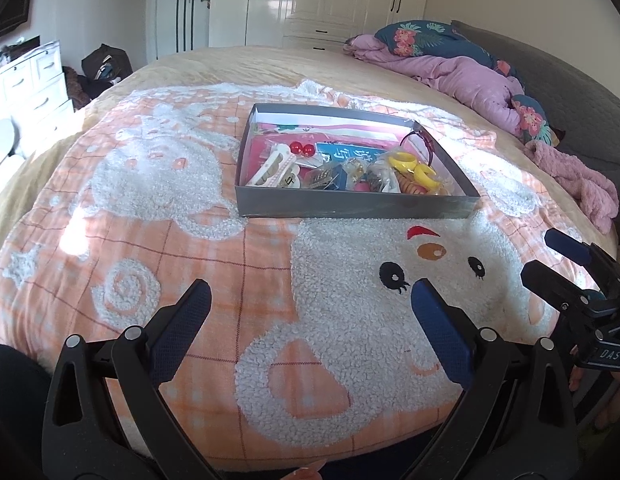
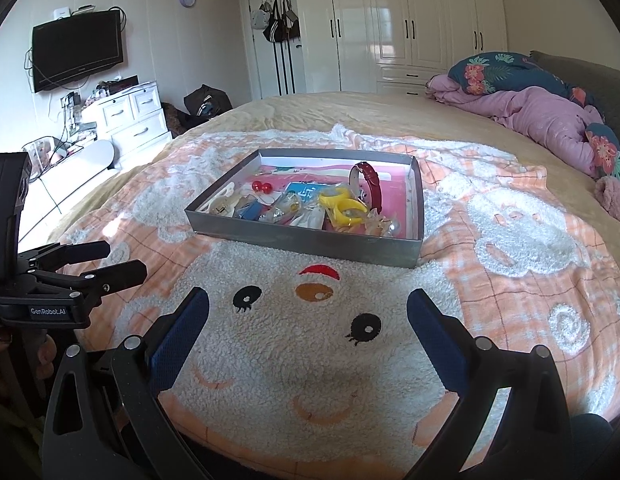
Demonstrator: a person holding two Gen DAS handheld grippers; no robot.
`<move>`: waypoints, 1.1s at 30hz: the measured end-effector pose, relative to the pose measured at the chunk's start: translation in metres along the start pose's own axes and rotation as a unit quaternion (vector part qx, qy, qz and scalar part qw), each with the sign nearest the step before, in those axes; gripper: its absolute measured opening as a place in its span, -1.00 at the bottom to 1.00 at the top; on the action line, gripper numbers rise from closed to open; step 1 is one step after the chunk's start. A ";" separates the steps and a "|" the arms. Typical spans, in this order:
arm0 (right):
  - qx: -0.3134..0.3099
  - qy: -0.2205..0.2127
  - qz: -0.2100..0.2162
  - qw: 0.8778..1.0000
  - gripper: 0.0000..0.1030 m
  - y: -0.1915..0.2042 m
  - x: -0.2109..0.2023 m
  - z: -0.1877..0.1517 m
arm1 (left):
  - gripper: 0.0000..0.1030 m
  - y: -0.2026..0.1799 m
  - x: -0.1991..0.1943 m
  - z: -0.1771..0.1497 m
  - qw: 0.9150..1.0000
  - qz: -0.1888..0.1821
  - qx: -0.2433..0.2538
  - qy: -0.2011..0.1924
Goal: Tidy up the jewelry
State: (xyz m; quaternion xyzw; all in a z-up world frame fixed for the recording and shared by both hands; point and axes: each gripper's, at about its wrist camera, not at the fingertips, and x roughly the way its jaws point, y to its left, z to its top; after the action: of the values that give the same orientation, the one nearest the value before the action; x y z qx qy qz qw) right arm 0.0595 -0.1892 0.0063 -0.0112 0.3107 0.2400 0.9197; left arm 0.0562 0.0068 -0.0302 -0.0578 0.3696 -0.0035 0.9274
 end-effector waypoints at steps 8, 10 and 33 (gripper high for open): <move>-0.002 0.002 0.002 1.000 0.92 0.002 -0.002 0.001 | 0.82 -0.001 -0.002 0.002 1.000 0.005 0.001 -0.001; -0.002 0.002 0.002 1.000 0.92 0.002 -0.002 0.001 | 0.82 -0.001 -0.002 0.002 1.000 0.006 0.002 -0.001; -0.003 0.006 0.004 1.000 0.92 0.004 -0.002 0.002 | 0.82 0.000 -0.003 0.002 1.000 0.014 -0.002 -0.001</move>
State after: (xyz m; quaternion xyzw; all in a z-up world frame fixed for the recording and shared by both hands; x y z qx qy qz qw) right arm 0.0577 -0.1862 0.0092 -0.0142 0.3152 0.2448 0.9168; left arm 0.0556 0.0074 -0.0267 -0.0542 0.3697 0.0105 0.9275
